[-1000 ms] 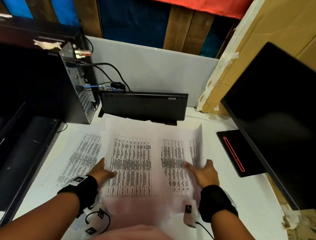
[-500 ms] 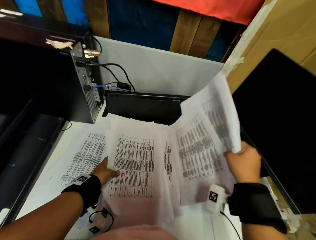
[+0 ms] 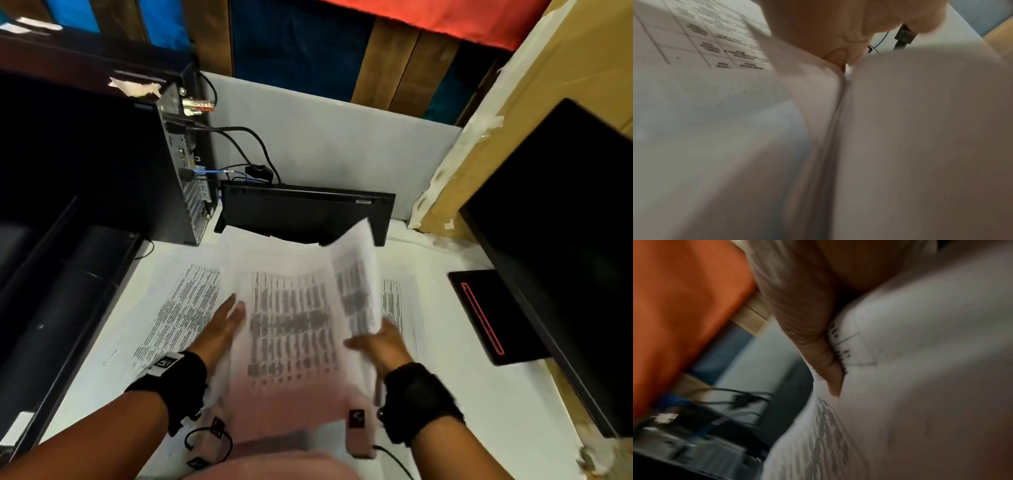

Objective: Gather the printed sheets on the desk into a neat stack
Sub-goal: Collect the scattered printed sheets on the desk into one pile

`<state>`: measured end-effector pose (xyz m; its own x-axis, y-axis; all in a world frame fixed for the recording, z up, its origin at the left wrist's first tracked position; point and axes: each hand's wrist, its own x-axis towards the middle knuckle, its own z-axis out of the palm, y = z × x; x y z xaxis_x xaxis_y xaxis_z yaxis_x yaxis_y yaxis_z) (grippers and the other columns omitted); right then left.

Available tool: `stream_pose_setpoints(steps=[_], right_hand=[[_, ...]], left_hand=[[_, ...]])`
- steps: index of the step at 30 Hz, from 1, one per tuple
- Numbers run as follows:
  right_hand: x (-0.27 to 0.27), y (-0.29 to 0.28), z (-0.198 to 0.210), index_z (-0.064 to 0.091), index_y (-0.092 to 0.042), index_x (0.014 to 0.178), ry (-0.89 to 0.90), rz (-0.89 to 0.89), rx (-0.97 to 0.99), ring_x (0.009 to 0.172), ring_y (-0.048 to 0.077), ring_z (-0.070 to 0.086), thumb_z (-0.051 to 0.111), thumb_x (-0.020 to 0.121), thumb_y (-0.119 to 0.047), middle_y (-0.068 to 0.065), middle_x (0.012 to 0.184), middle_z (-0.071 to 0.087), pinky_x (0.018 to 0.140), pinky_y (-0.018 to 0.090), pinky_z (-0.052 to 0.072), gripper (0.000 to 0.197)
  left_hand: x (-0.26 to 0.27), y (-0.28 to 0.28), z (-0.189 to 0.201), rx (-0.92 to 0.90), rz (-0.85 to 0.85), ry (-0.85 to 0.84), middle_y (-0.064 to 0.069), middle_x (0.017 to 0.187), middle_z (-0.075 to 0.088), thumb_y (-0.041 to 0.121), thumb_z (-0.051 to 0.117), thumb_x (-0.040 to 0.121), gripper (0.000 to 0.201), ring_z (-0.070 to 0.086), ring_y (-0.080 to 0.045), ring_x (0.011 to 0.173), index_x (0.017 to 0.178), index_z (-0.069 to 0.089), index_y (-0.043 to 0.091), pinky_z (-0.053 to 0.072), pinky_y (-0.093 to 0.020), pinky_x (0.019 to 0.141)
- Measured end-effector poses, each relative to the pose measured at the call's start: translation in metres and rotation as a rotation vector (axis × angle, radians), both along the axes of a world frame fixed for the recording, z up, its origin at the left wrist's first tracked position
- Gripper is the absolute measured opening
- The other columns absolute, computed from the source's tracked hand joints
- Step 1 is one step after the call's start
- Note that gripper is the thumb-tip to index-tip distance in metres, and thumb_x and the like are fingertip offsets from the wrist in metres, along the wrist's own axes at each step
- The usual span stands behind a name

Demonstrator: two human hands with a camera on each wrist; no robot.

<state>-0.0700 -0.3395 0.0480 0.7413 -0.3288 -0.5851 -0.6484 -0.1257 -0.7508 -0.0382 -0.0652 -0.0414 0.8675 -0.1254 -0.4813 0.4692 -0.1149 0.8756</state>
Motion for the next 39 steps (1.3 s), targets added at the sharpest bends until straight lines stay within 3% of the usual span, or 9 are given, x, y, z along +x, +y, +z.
stream_pose_setpoints(steps=[3, 6, 8, 13, 19, 23, 29, 33, 39], right_hand=[[-0.008, 0.013, -0.041, 0.016, -0.01, 0.15, 0.118, 0.026, 0.025, 0.131, 0.038, 0.046, 0.085, 0.07, -0.01, 0.019, 0.151, 0.036, 0.107, 0.047, 0.041, 0.105], [-0.008, 0.008, -0.064, 0.02, -0.014, 0.146, -0.001, 0.002, -0.246, 0.103, 0.031, 0.062, 0.062, 0.092, -0.023, 0.02, 0.139, 0.051, 0.091, 0.04, 0.05, 0.069], [-0.006, 0.007, -0.074, 0.027, -0.012, 0.148, 0.008, 0.168, -0.38, 0.116, 0.029, 0.059, 0.039, 0.1, -0.012, 0.015, 0.139, 0.054, 0.101, 0.033, 0.043, 0.05], [-0.001, 0.01, -0.094, 0.038, -0.017, 0.147, -0.003, 0.542, -0.415, 0.131, 0.023, 0.049, 0.037, 0.097, -0.004, 0.009, 0.145, 0.05, 0.107, 0.025, 0.035, 0.052], [0.009, -0.043, -0.082, 0.042, -0.014, 0.135, 0.226, -0.047, -0.736, 0.126, 0.037, 0.043, 0.075, 0.07, -0.054, 0.018, 0.135, 0.046, 0.099, 0.051, 0.038, 0.083], [0.007, -0.081, -0.08, 0.035, -0.001, 0.136, 0.413, -0.066, -0.759, 0.128, 0.036, 0.042, 0.077, 0.054, -0.07, 0.022, 0.137, 0.045, 0.106, 0.046, 0.036, 0.115], [0.012, -0.08, -0.088, 0.036, -0.003, 0.141, 0.226, -0.118, -0.368, 0.128, 0.037, 0.048, 0.087, 0.055, -0.054, 0.018, 0.137, 0.051, 0.107, 0.042, 0.041, 0.112], [0.015, -0.063, -0.09, 0.065, -0.003, 0.11, 0.024, -0.107, -0.219, 0.091, 0.028, 0.068, 0.088, 0.057, -0.037, 0.007, 0.098, 0.071, 0.089, 0.04, 0.055, 0.068], [0.016, -0.064, -0.068, 0.067, -0.001, 0.104, -0.021, -0.077, -0.377, 0.08, 0.027, 0.063, 0.072, 0.081, -0.012, 0.012, 0.087, 0.066, 0.076, 0.03, 0.051, 0.025]], left_hand=[[0.0, 0.01, -0.015, 0.186, -0.093, -0.056, 0.002, 0.163, 0.012, 0.036, 0.073, 0.081, 0.093, 0.015, -0.023, 0.149, 0.152, 0.014, 0.034, 0.018, -0.043, 0.117], [-0.001, 0.012, -0.017, 0.245, -0.103, -0.076, 0.002, 0.163, 0.005, 0.017, 0.074, 0.082, 0.101, 0.01, -0.019, 0.149, 0.154, 0.004, 0.029, 0.014, -0.035, 0.117], [-0.001, 0.012, -0.017, 0.206, -0.055, -0.052, 0.005, 0.163, -0.004, 0.019, 0.076, 0.08, 0.111, 0.007, -0.018, 0.15, 0.154, -0.007, 0.029, 0.012, -0.037, 0.119], [0.0, 0.005, -0.014, 0.174, -0.051, -0.028, -0.007, 0.15, 0.04, 0.0, 0.075, 0.076, 0.1, 0.041, -0.029, 0.135, 0.152, 0.015, 0.025, 0.035, -0.046, 0.11], [0.009, 0.031, -0.017, 0.163, 0.055, -0.01, -0.007, 0.141, 0.05, -0.014, 0.072, 0.073, 0.094, 0.044, -0.03, 0.13, 0.148, 0.027, 0.02, 0.037, -0.045, 0.107], [0.01, 0.052, -0.02, 0.091, 0.138, 0.055, -0.014, 0.138, 0.053, -0.02, 0.066, 0.075, 0.087, 0.047, -0.033, 0.131, 0.145, 0.03, 0.017, 0.035, -0.046, 0.11], [0.003, 0.053, -0.032, 0.155, 0.1, 0.101, -0.008, 0.146, 0.047, -0.007, 0.071, 0.076, 0.091, 0.044, -0.03, 0.134, 0.147, 0.024, 0.025, 0.03, -0.05, 0.114], [0.004, 0.047, -0.034, 0.106, 0.092, 0.105, -0.008, 0.145, 0.046, -0.01, 0.07, 0.077, 0.092, 0.043, -0.03, 0.134, 0.148, 0.023, 0.024, 0.029, -0.05, 0.114], [0.003, 0.045, -0.036, 0.083, 0.093, 0.097, -0.006, 0.145, 0.048, -0.012, 0.071, 0.075, 0.094, 0.043, -0.029, 0.134, 0.147, 0.024, 0.028, 0.029, -0.052, 0.113]])
